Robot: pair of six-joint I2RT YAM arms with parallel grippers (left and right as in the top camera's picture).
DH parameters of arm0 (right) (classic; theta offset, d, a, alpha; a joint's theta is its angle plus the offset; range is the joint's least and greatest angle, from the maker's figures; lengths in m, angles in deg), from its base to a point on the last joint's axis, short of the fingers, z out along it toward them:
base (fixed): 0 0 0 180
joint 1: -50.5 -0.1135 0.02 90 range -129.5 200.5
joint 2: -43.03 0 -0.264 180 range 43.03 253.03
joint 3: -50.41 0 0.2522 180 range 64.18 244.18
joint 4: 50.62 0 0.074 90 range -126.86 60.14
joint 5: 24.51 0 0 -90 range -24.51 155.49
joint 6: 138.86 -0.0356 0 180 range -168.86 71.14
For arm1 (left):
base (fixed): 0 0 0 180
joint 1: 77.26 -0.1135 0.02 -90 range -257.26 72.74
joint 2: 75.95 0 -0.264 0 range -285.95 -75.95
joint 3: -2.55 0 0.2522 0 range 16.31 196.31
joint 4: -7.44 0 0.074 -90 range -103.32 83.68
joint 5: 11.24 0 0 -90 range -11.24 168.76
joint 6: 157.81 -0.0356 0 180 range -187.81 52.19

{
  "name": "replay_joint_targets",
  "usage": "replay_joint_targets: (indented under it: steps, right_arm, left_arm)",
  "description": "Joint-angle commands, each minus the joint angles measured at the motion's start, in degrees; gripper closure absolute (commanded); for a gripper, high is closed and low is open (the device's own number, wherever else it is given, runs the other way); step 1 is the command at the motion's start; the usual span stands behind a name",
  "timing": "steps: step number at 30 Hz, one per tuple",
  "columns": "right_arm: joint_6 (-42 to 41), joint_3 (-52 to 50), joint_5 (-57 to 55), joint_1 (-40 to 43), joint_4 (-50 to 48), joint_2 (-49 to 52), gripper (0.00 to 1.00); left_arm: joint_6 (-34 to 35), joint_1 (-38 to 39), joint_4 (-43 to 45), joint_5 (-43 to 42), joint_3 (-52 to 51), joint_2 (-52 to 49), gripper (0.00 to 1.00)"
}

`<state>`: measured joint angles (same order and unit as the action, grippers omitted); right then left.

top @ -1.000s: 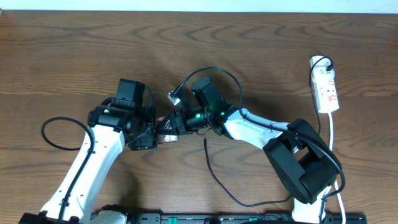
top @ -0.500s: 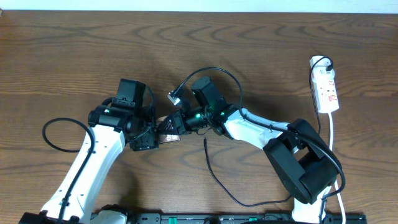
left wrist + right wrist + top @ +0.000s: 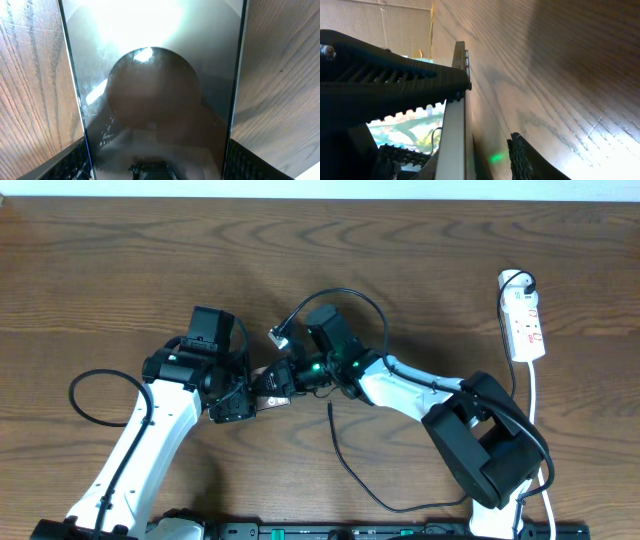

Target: Plug charger to phone and switch on socket

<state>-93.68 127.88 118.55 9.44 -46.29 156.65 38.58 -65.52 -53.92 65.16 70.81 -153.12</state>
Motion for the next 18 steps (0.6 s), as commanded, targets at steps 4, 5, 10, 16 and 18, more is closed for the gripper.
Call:
replay_joint_targets:
  steps: [4, 5, 10, 16, 18]
  right_arm:
    - [-1.07, 0.70, -1.11, -0.85, -0.26, -0.04, 0.70]
    - [-1.07, 0.70, -1.11, -0.85, -0.26, -0.04, 0.72]
    - [-2.16, 0.70, -1.07, -0.85, -0.26, -0.04, 0.82]
    - [-3.39, 0.70, -1.07, -0.98, -0.26, -0.04, 0.93]
    - [-3.39, 0.70, -1.05, -1.07, -0.26, -0.04, 0.96]
  left_arm:
    - [0.48, 1.20, 0.13, -0.68, 1.07, 0.07, 0.93]
    - [0.48, 1.20, 0.24, -0.70, 1.07, 0.07, 0.92]
    - [0.46, 1.20, 0.31, -0.70, 1.07, 0.07, 0.92]
    - [0.46, 1.20, 0.33, -0.68, 1.07, 0.07, 0.92]
    - [0.46, 1.20, 0.33, -0.68, 1.07, 0.07, 0.93]
